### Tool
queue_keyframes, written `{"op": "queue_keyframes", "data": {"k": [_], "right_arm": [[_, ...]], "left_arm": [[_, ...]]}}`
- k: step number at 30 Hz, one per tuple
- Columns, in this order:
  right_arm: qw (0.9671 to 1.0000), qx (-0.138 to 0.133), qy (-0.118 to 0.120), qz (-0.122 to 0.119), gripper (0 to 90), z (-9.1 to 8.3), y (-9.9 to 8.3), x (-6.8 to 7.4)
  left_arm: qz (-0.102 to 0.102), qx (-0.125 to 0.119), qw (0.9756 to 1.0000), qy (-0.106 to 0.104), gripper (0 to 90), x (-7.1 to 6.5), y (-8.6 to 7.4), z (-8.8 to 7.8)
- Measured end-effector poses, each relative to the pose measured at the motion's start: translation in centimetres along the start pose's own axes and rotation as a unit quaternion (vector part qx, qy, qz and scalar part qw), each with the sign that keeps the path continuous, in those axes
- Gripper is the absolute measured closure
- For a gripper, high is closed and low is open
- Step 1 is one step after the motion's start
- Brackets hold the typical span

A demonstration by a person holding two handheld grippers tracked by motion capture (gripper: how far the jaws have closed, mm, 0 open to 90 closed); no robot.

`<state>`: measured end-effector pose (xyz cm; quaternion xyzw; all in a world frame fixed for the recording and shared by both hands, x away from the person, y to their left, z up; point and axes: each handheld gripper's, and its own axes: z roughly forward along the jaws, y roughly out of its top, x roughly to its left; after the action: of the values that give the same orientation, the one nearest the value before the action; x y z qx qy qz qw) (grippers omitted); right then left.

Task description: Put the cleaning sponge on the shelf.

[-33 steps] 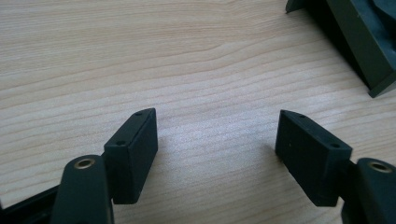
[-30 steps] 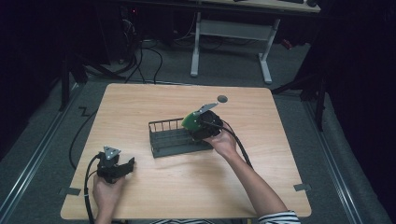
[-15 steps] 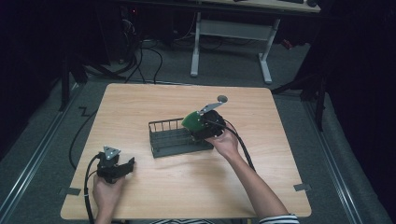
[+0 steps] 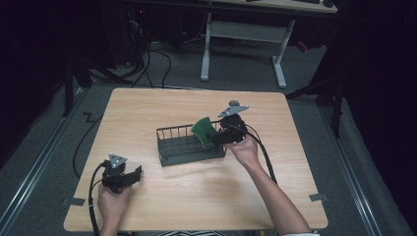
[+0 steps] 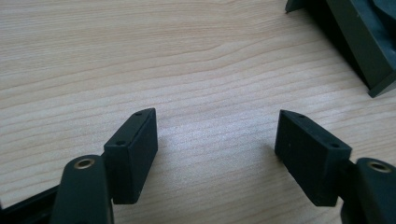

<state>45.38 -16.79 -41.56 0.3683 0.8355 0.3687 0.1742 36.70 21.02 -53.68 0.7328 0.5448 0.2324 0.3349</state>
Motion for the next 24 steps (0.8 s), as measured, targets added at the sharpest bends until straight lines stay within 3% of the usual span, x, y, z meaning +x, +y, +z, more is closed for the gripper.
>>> {"op": "queue_keyframes", "data": {"k": [7,11,24], "right_arm": [[0.9999,-0.011,-0.007,0.009,24.6,-2.0,-1.1,-0.9],[0.9998,-0.005,-0.012,0.013,24.3,-2.9,-2.1,-1.3],[0.9966,-0.050,-0.016,0.063,25.7,-7.5,-4.8,-3.3]], "left_arm": [[-0.001,-0.001,1.0000,-0.001,30.4,0.0,0.0,0.0],[0.000,-0.001,1.0000,-0.001,30.2,0.0,0.0,0.0],[-0.004,-0.002,1.0000,-0.004,30.1,0.1,0.0,0.0]]}}
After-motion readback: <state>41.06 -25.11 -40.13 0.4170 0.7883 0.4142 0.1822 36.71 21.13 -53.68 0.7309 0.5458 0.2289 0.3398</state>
